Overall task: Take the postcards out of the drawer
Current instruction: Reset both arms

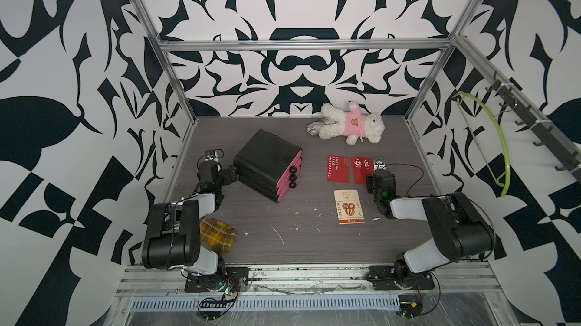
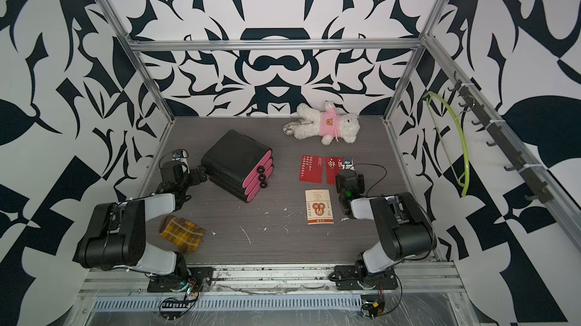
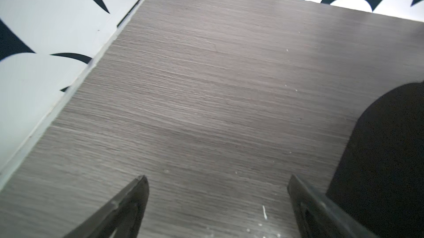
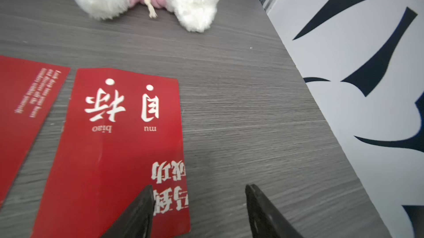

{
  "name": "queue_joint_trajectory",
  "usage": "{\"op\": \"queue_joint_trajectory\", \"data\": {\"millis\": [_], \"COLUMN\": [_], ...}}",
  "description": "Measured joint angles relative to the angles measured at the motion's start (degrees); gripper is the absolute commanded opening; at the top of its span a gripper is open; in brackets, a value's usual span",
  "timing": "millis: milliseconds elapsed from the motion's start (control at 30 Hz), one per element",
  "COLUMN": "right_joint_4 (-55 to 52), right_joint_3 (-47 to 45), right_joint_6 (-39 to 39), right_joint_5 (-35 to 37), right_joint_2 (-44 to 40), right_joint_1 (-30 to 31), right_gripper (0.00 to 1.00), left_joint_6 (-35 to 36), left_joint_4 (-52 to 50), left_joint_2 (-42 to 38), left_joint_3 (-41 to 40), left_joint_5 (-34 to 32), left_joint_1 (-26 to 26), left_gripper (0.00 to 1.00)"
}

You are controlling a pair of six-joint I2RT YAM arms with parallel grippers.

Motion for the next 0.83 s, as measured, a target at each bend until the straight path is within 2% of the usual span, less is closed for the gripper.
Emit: {"op": "queue_joint_trajectory", "data": {"millis": [67,100,133,200,467,833], "right_joint_4": [3.3,5.09,6.67,8.11,9.33,9.35], "right_joint_3": [-1.33,-1.88,-2.16,-2.16,-2.19,-2.19], "right_joint_6": [-0.11,0.2,0.57,0.85,0.98,1.36], "right_joint_5": [-1.92,-3.5,-5.07,-7.87,-11.69,-12.63], "right_joint_2": [-0.2,-0.02,0.39,1.51,1.7,1.7], "right_joint_1": [-0.61,-1.46,-2.36,-4.7,-6.49,-6.49], "right_gripper": [0.66,0.8,0.84,0.99,0.99,0.99], "left_joint_6": [0.76,1.05,1.22,1.51,1.9,2.12], "left_joint_4": [4.59,7.41,9.73,14.45,18.99,19.37], "left_joint_2": [0.07,0.09,0.42,1.77,2.47,2.47], "left_joint_3": [-2.51,-3.91,-5.14,-7.06,-7.61,-7.61], "left_joint_5": [-2.08,-3.08,-3.72,-4.92,-6.43,-6.54], "left_joint_1": [-2.51,-3.78,-4.74,-5.95,-6.32,-6.32], "left_gripper": [0.99,0.99,0.99,0.99,0.99,0.99]}}
